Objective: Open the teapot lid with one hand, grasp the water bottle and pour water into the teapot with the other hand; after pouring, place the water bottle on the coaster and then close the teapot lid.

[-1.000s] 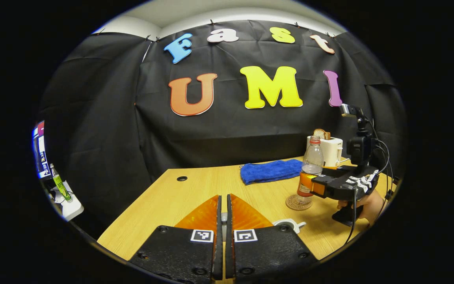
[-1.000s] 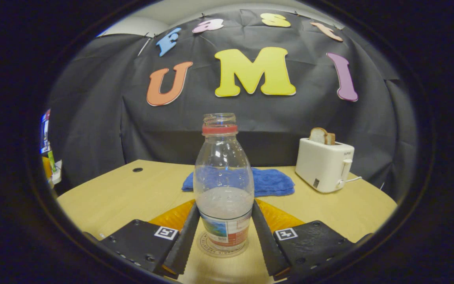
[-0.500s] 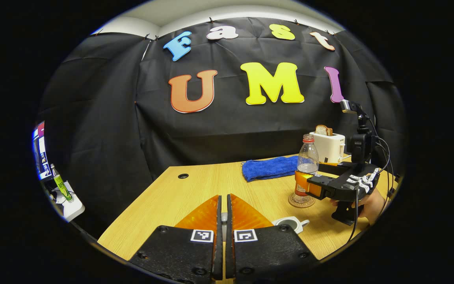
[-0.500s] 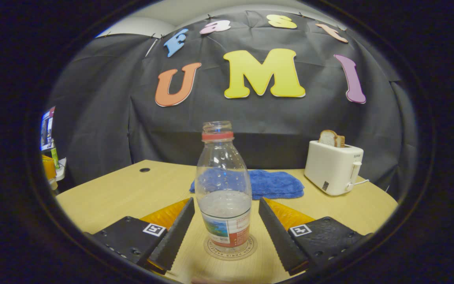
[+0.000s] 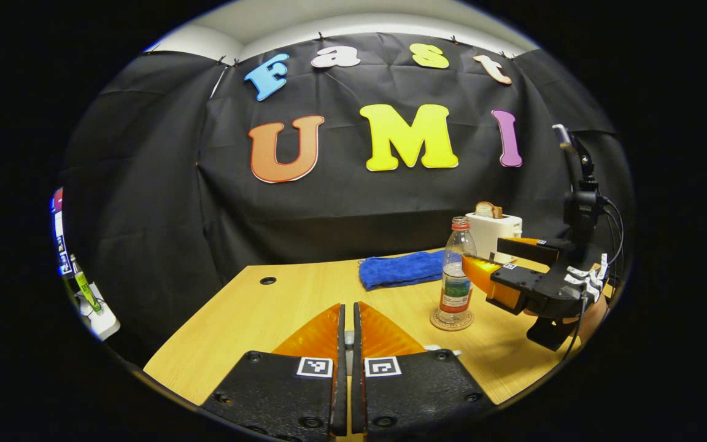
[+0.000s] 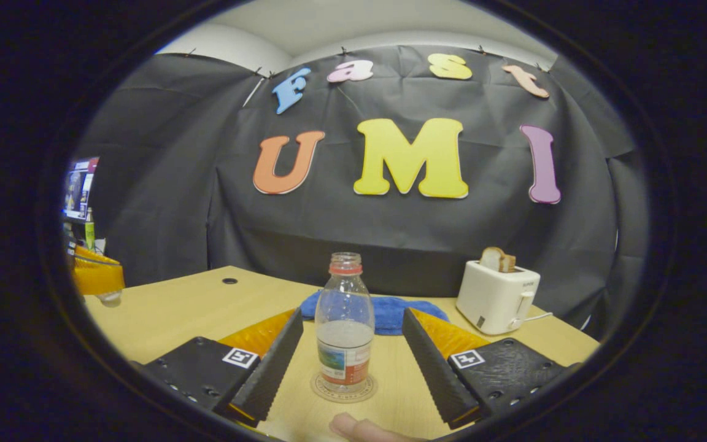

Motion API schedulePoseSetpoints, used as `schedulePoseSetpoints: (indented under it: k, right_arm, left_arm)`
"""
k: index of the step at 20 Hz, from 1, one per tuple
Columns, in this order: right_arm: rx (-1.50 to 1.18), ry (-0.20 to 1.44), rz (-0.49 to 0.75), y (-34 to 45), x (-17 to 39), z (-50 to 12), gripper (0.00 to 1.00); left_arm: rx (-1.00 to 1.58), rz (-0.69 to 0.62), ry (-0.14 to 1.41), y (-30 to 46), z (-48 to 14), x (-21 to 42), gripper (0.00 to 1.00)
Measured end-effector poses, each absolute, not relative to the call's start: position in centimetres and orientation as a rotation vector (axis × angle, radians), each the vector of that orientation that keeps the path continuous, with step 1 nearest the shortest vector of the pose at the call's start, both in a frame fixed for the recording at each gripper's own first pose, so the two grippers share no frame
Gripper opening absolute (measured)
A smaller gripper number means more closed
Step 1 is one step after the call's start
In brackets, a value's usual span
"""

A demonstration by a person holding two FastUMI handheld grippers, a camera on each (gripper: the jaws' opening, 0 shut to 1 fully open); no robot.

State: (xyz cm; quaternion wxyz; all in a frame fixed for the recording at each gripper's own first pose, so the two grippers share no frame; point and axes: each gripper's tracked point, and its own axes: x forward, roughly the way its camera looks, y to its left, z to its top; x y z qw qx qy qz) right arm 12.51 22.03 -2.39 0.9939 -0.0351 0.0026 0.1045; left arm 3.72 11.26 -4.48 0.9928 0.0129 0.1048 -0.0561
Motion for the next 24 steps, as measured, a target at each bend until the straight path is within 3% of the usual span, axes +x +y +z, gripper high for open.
schedulePoseSetpoints:
  k: [5,12,24]
  right_arm:
    - [-0.119,-0.050,0.141,18.6,9.2,-1.2,0.95]
    - [-0.066,-0.055,0.084,14.1,6.4,-1.7,0.95]
    - [-0.031,-0.083,0.047,10.9,6.3,-1.7,0.97]
  left_arm:
    - [-0.042,-0.147,0.222,9.8,-5.7,4.7,0.05]
    - [-0.176,-0.304,0.193,3.9,-7.1,5.3,0.05]
    - [-0.015,-0.277,0.255,2.2,-12.3,6.7,0.05]
